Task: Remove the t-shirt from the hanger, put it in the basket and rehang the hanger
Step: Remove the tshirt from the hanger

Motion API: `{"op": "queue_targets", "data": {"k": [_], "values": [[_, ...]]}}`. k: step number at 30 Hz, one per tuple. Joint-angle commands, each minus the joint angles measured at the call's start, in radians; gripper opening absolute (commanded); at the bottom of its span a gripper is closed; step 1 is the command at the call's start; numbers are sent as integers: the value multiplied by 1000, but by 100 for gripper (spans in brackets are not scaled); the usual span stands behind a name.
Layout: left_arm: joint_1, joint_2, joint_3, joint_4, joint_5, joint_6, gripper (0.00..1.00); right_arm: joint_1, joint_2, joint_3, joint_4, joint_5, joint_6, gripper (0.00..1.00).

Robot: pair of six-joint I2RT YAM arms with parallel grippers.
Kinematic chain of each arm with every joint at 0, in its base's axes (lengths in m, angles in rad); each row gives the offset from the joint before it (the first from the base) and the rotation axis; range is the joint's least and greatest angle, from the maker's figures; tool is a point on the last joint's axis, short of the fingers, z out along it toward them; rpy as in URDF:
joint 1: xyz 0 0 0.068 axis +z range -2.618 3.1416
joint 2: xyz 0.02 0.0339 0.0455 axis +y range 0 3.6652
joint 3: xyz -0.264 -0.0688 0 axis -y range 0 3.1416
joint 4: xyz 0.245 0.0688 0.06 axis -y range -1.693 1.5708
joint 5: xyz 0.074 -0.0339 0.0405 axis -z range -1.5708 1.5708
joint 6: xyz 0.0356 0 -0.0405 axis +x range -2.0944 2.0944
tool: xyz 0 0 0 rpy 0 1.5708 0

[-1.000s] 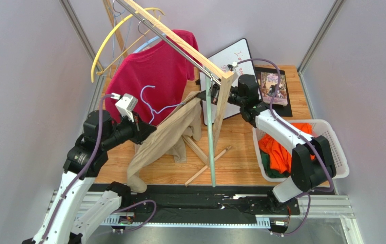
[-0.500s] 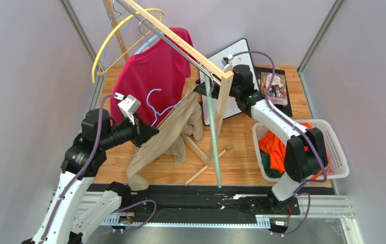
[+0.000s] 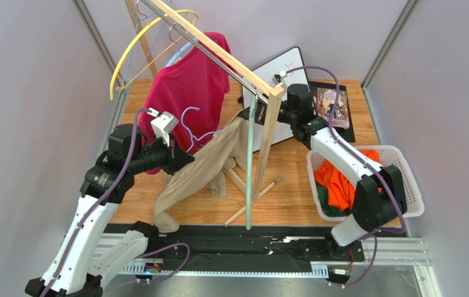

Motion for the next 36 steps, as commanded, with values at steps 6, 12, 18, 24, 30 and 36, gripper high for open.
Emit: {"op": "queue_targets", "data": {"k": [6, 12, 18, 24, 30, 36], "values": [[2, -4, 60, -28, 80, 49, 0, 6, 8, 96, -10, 58, 19, 0], [2, -99, 40, 15, 113, 63, 0, 6, 106, 195, -217, 165, -44, 0], [2, -163, 49, -39, 125, 108, 0, -9, 137, 213, -260, 150, -110, 0], [2, -185, 75, -28, -8, 71, 0, -7, 103, 132, -127, 5, -100, 0], [2, -145, 49, 143, -251, -145, 0, 89, 74, 51, -24, -107, -38, 0], [2, -168, -138, 673, -271, -349, 0, 132, 57, -29, 67, -138, 12, 0]]}}
